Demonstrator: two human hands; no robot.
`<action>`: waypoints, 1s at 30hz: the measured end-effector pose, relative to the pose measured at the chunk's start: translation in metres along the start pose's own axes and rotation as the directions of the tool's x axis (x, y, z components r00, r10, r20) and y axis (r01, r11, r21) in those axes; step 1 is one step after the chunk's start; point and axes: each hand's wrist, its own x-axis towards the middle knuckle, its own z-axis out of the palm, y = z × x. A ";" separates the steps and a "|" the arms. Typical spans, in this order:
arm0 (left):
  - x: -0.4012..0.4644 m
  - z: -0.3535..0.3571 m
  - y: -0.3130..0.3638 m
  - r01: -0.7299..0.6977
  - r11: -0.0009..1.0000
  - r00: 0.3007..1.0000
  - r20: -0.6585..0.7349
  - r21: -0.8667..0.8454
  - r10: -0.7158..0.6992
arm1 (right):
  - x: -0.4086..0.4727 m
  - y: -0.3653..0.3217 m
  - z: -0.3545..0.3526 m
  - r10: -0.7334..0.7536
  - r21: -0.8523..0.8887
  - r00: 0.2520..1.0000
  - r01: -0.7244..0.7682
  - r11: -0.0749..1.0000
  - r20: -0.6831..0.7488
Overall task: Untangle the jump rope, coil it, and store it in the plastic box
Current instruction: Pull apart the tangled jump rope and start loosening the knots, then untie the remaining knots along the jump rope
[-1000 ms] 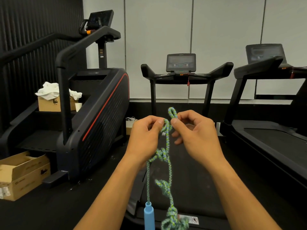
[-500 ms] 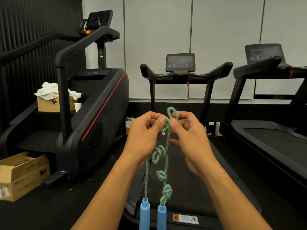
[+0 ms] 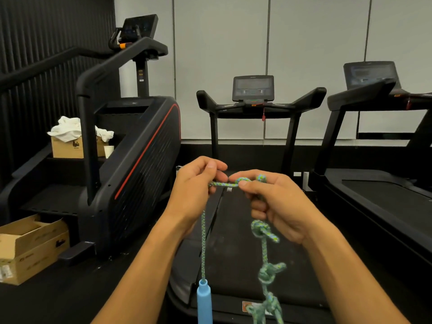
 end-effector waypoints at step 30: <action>0.009 -0.045 0.005 0.033 0.949 0.945 -0.319 0.314 0.073 | 0.001 -0.015 -0.035 -0.041 0.157 0.968 0.082 0.984 -0.247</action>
